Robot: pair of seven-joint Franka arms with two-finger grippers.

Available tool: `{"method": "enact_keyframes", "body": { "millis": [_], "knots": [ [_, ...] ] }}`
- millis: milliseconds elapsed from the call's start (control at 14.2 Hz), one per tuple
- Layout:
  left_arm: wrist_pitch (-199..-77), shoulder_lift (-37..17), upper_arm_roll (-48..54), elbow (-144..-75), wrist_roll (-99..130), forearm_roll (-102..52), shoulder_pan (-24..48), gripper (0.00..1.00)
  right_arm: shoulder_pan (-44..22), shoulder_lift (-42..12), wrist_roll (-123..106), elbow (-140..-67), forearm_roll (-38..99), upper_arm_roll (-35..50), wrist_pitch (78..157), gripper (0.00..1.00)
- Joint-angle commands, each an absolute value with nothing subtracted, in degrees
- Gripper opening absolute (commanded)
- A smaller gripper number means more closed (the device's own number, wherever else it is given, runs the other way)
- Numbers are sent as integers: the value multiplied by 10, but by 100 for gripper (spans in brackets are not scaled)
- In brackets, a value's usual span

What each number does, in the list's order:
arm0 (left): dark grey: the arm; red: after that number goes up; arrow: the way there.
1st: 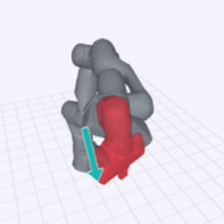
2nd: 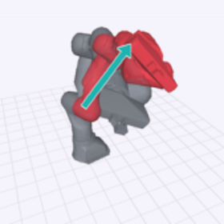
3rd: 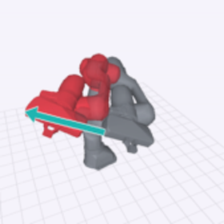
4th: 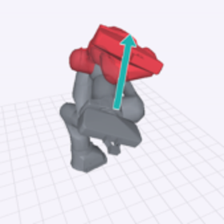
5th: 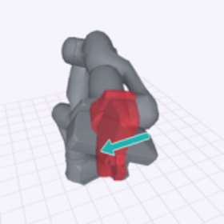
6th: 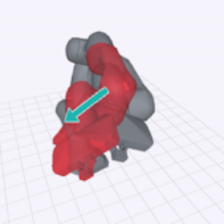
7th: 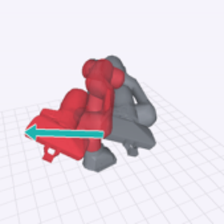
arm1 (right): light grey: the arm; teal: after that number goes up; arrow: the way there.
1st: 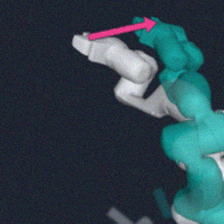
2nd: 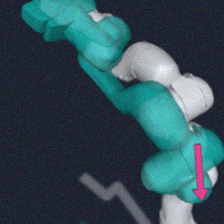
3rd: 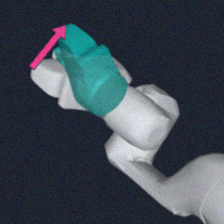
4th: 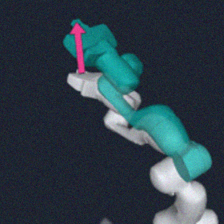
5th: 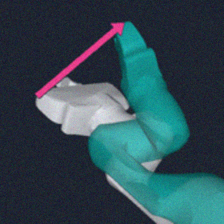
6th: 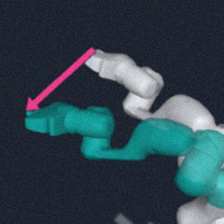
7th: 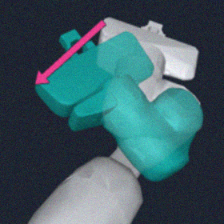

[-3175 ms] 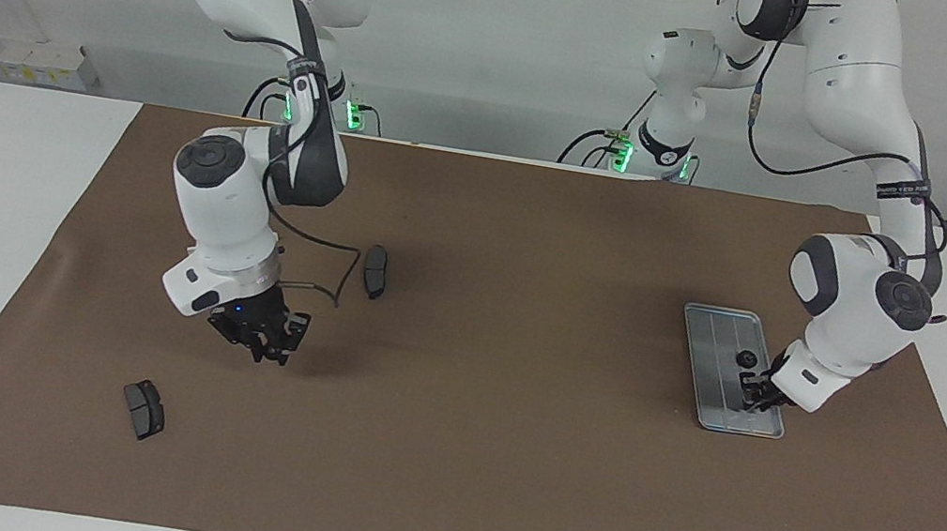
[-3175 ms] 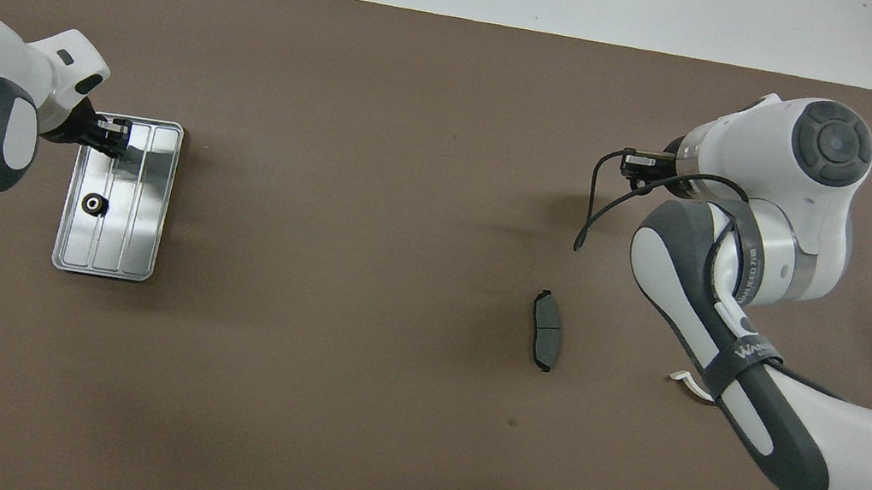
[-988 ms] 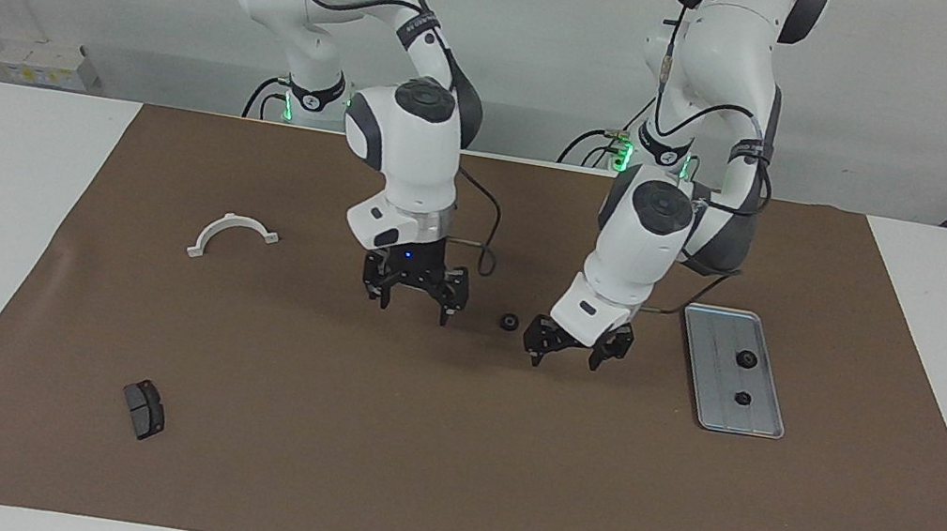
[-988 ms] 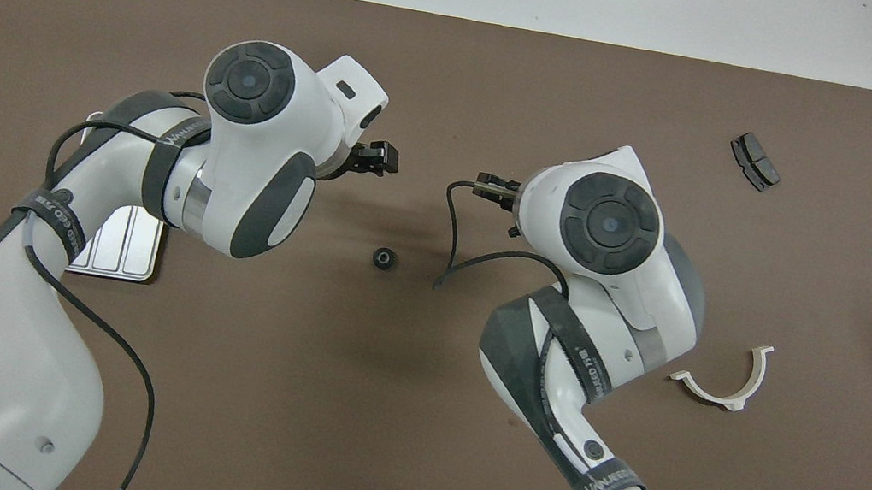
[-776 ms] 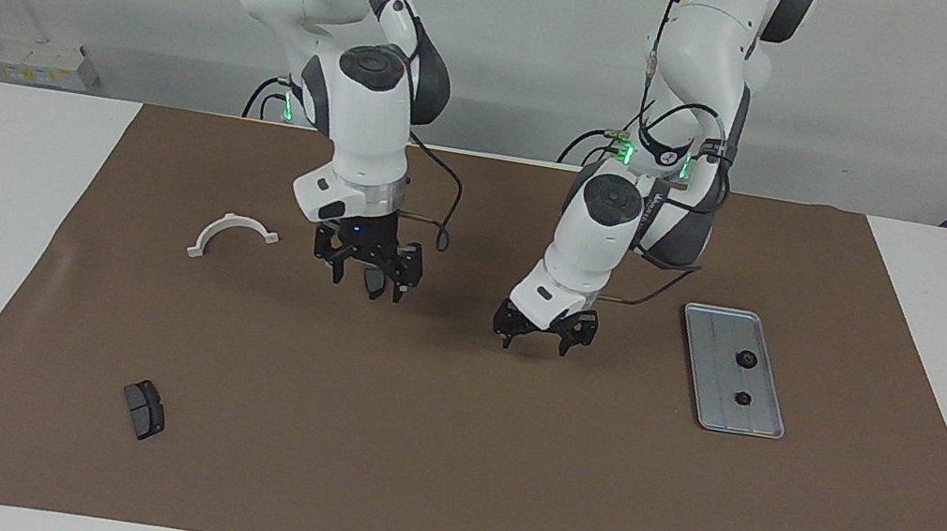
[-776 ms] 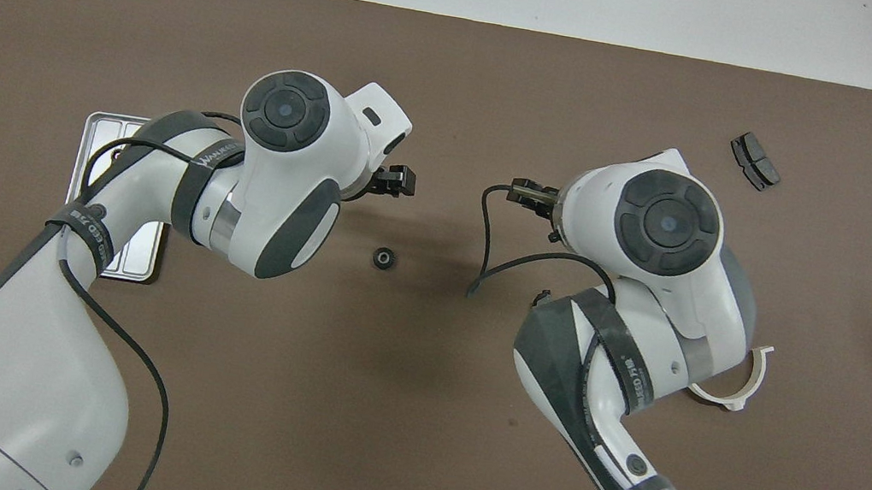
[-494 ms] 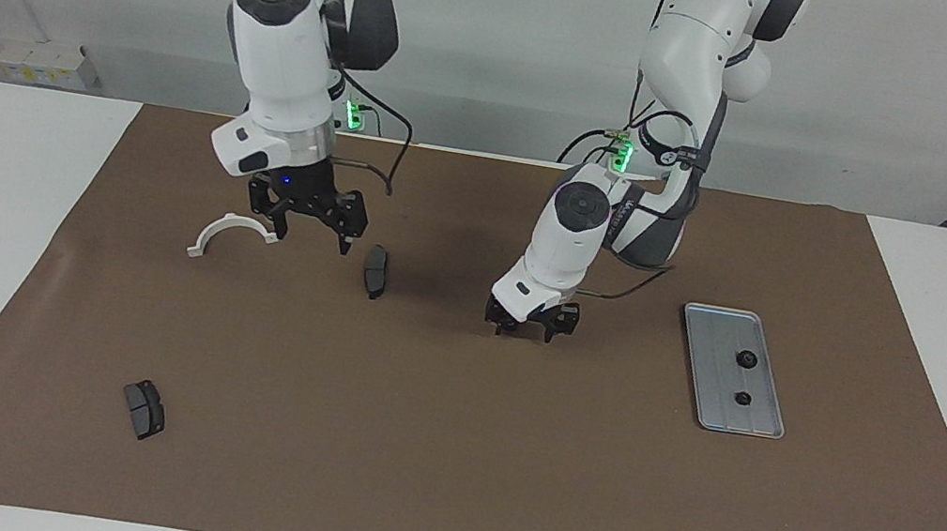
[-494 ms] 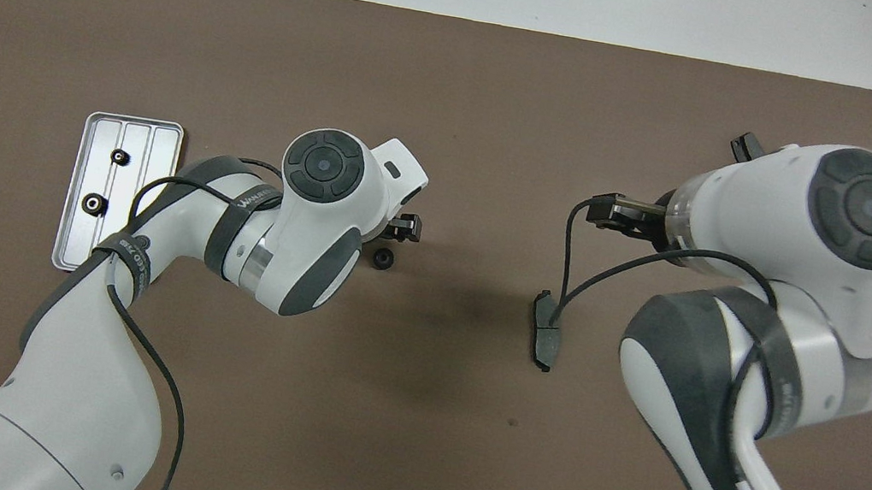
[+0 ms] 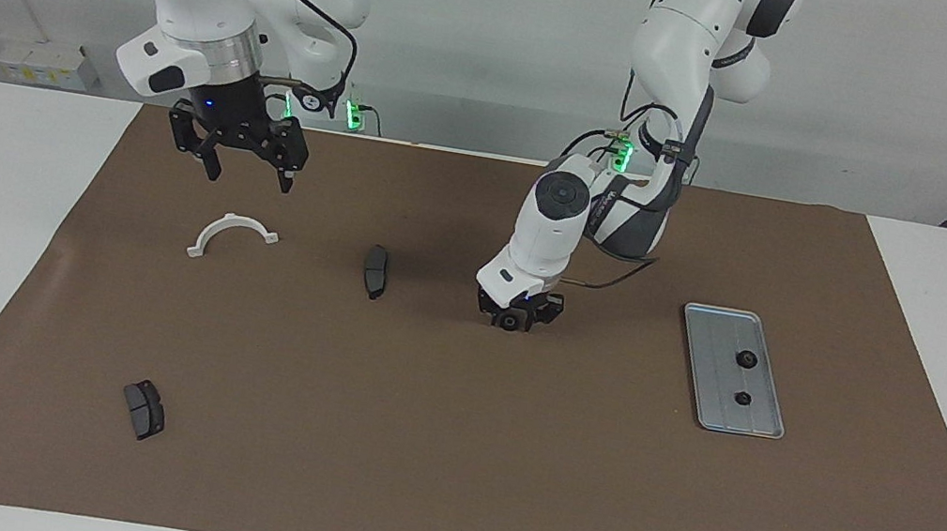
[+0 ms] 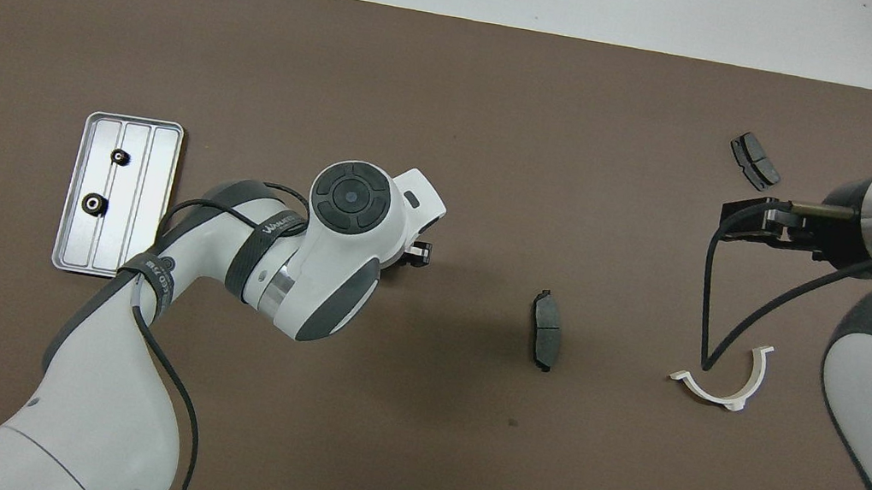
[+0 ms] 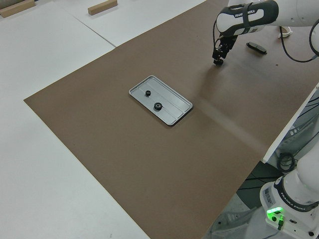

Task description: Pick bearing gear from pile to tray

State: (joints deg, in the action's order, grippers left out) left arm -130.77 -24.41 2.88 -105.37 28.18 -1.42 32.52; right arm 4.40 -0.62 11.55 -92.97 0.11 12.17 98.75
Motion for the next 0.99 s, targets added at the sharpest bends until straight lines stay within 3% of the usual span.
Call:
{"method": "enact_keyframes", "body": {
  "millis": [0,212,423,635,917],
  "knots": [
    [-1317,-222,19,-1085,293,-6,335,48,65,-11,90,-906,12,126,955,100],
    [-1318,-220,19,-1091,293,-6,339,33,74,-9,90,-907,7,126,948,100],
    [-1315,-220,19,-1090,293,-6,339,3,76,-9,90,-907,5,126,937,100],
    [-1303,-221,18,-1079,292,-6,331,0,76,-9,91,-907,4,127,937,100],
    [-1224,-236,18,-975,289,-7,263,0,80,7,90,-911,0,125,930,100]
  ]
}}
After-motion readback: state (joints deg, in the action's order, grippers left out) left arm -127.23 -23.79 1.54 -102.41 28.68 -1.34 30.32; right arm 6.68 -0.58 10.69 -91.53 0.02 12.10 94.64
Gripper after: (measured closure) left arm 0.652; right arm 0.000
